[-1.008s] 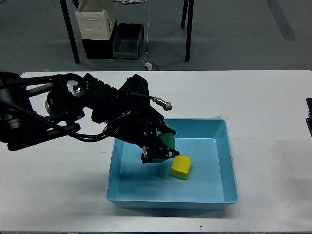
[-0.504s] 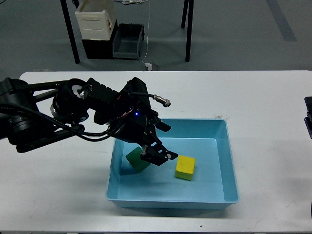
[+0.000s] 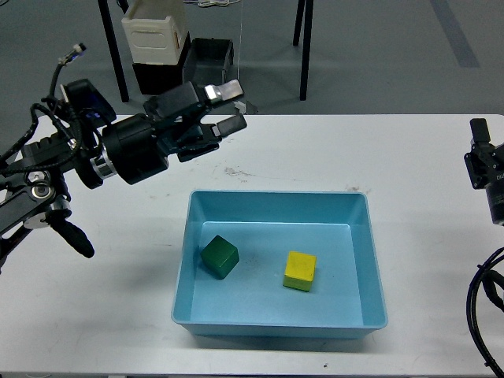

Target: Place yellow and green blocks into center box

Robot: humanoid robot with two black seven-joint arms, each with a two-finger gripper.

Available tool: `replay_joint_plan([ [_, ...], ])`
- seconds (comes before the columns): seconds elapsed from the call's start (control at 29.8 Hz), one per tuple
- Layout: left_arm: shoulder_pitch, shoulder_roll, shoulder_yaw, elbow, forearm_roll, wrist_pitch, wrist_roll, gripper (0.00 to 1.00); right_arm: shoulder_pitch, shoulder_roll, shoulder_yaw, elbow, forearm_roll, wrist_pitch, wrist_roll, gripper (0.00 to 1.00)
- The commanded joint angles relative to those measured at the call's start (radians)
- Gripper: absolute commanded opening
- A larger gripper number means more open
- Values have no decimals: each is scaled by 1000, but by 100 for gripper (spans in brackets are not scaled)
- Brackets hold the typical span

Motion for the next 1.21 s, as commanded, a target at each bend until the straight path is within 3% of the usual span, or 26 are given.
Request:
replay_joint_plan([
  [0.0,117,-22,-53,8,-311,43,0,100,28,7,4,0,303,30,-99,100],
  [0.1,184,-2,-48,-9,-612,41,0,100,18,16,36,1,470,49,-170,100],
  [0.3,313,38,-54,-28,-984,38,0,100,-80,42,64,12,759,201,-201,100],
  [0.47,404,33,-54,-29,-1163,6,0,100,-177,79,87,26,908,229,-303,100],
  [0.71,494,16,-54,-103,-1279,-31,0,100,-266,84,87,26,1021,234,-311,100],
  [1.18,592,-133,-149,-123,-1289,-57,0,100,-364,103,87,49,1107,289,-311,100],
])
